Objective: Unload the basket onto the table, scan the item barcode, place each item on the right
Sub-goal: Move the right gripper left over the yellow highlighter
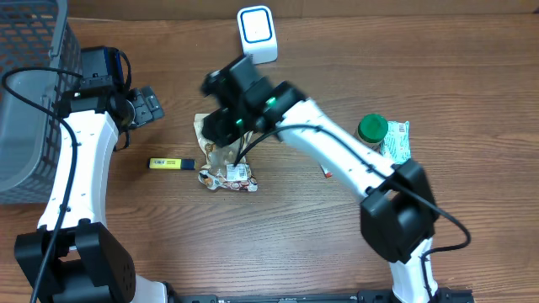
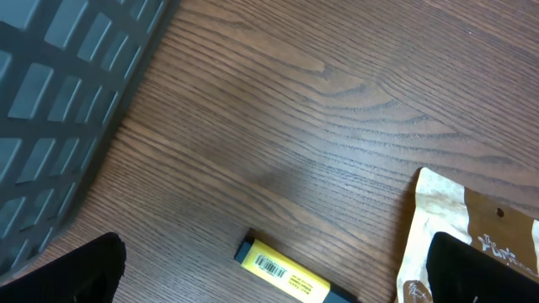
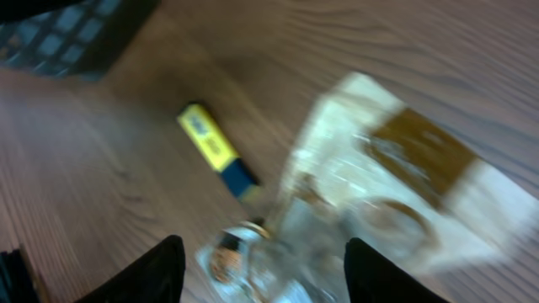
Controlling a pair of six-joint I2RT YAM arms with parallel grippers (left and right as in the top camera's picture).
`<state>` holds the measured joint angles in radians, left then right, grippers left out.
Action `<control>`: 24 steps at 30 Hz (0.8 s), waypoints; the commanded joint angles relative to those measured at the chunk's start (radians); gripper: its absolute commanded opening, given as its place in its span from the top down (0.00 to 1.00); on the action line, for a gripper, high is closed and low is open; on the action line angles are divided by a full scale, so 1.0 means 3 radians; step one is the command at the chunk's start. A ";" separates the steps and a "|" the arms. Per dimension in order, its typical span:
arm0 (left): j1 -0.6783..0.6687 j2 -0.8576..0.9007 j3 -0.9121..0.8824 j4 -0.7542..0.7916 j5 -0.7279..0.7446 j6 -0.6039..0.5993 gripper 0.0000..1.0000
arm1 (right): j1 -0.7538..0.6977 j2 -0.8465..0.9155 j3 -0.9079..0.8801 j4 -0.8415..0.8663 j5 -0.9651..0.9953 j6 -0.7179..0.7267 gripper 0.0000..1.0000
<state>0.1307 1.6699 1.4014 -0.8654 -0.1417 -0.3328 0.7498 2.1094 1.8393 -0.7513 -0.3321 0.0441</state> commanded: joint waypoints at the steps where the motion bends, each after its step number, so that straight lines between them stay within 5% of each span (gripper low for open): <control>1: -0.0023 -0.0051 0.0048 0.0006 0.0015 0.0064 0.00 | 0.0131 0.0134 0.0015 0.0114 0.0081 -0.0117 0.37; 13: -0.0023 -0.0051 0.0048 0.0006 0.0015 0.0064 0.00 | 0.0285 0.0603 -0.0047 0.0710 0.0046 -0.0402 0.37; 24: -0.0023 -0.0051 0.0048 0.0006 0.0015 0.0064 0.00 | 0.0356 0.0765 -0.0070 0.1138 -0.0228 -0.1333 0.34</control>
<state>0.1307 1.6699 1.4017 -0.8650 -0.1421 -0.3328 0.8440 2.3325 1.8240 -0.4362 -0.3786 -0.2699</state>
